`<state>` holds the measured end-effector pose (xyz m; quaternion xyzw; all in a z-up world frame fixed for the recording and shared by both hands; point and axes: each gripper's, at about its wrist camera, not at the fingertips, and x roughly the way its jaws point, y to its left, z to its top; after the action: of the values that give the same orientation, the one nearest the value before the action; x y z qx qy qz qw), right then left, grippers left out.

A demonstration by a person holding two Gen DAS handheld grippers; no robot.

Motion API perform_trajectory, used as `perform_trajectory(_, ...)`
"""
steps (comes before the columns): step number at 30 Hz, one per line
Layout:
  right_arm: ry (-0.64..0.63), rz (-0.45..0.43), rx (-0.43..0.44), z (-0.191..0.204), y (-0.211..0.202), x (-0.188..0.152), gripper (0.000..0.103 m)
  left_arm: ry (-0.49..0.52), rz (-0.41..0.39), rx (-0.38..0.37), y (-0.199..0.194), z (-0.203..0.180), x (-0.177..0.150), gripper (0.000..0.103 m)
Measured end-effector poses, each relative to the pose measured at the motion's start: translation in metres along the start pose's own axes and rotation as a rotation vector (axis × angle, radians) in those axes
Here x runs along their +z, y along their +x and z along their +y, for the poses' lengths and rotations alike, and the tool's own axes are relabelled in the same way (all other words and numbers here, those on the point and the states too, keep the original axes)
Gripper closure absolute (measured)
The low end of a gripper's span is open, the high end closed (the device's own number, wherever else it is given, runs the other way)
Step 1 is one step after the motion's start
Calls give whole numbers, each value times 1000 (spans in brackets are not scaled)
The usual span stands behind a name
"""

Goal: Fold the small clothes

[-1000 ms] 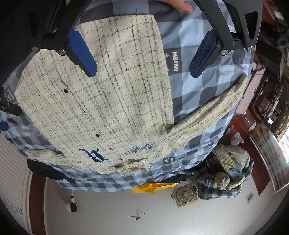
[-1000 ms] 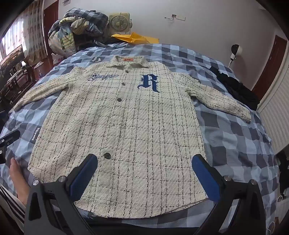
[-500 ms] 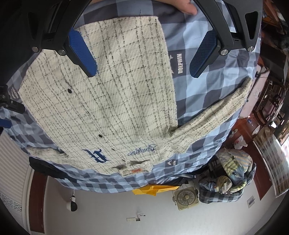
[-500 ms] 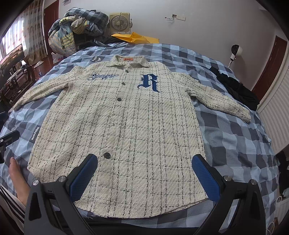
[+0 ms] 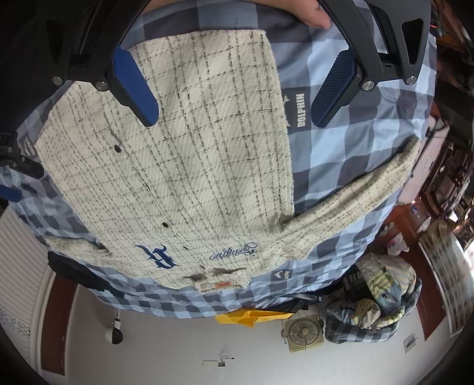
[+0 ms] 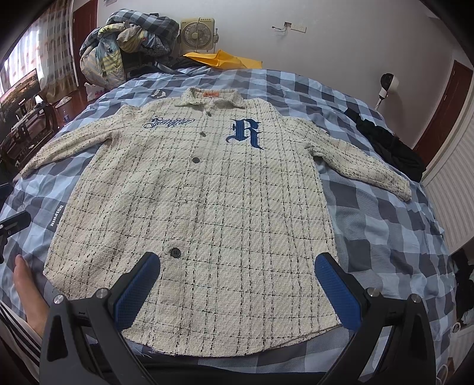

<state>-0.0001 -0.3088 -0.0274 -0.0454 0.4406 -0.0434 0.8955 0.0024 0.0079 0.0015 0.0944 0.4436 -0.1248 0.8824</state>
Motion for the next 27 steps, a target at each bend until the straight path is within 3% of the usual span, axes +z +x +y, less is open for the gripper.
perform_trajectory(27, -14, 18, -12, 2, 2, -2, 1, -55, 20, -22, 3, 11, 0, 0)
